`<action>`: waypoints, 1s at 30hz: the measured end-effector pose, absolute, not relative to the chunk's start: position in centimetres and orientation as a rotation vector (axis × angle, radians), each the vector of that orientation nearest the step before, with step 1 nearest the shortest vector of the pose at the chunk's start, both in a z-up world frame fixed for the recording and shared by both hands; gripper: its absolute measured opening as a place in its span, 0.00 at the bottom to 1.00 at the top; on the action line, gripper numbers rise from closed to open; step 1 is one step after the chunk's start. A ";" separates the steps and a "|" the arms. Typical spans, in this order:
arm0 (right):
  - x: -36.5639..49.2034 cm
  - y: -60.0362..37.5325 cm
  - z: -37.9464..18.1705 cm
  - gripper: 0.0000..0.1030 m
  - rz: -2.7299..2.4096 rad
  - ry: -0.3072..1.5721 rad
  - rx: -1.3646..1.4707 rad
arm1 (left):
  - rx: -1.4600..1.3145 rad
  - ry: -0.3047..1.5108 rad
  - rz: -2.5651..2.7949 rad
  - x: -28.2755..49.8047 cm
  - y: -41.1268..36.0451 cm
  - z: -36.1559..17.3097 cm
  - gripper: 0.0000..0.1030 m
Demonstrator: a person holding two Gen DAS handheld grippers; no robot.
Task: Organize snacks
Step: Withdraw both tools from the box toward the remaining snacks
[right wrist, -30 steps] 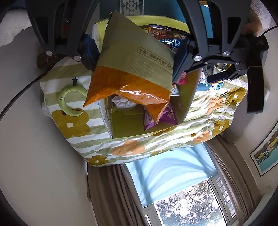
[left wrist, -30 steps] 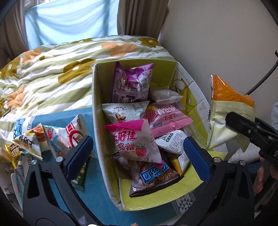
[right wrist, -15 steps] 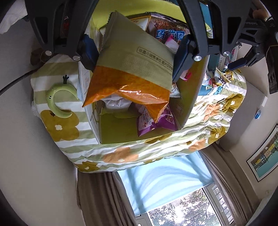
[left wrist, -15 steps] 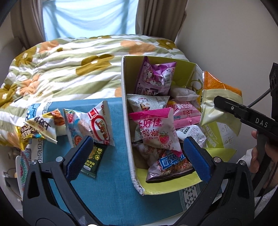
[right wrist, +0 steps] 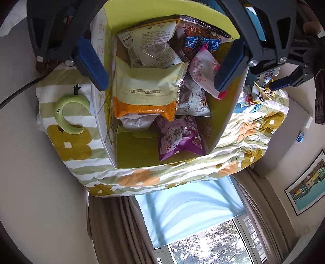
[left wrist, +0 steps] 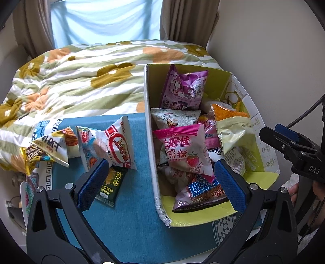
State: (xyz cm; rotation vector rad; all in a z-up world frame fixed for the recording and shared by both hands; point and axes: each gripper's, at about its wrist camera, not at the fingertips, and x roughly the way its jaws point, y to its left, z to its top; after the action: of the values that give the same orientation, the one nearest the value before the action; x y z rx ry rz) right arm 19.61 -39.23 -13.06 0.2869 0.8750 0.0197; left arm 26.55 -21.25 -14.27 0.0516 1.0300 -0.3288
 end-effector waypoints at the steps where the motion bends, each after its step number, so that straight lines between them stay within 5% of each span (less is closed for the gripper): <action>1: 19.5 -39.1 -13.1 1.00 0.022 0.879 0.279 | 0.054 1.031 -0.329 26.5 -21.2 -14.3 1.00; 17: 16.0 -36.3 -7.2 1.00 0.010 0.789 0.216 | 0.091 0.891 -0.301 22.1 -18.6 -7.4 1.00; 30: 14.2 -28.2 -3.1 1.00 0.053 0.695 0.138 | -0.022 0.803 -0.209 17.8 -5.7 -4.5 1.00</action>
State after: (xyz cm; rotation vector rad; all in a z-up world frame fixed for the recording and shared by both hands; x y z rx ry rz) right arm 14.19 -28.16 -3.10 0.1383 0.6947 0.0526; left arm 17.77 -5.75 -4.52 -0.0223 0.8026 -0.2089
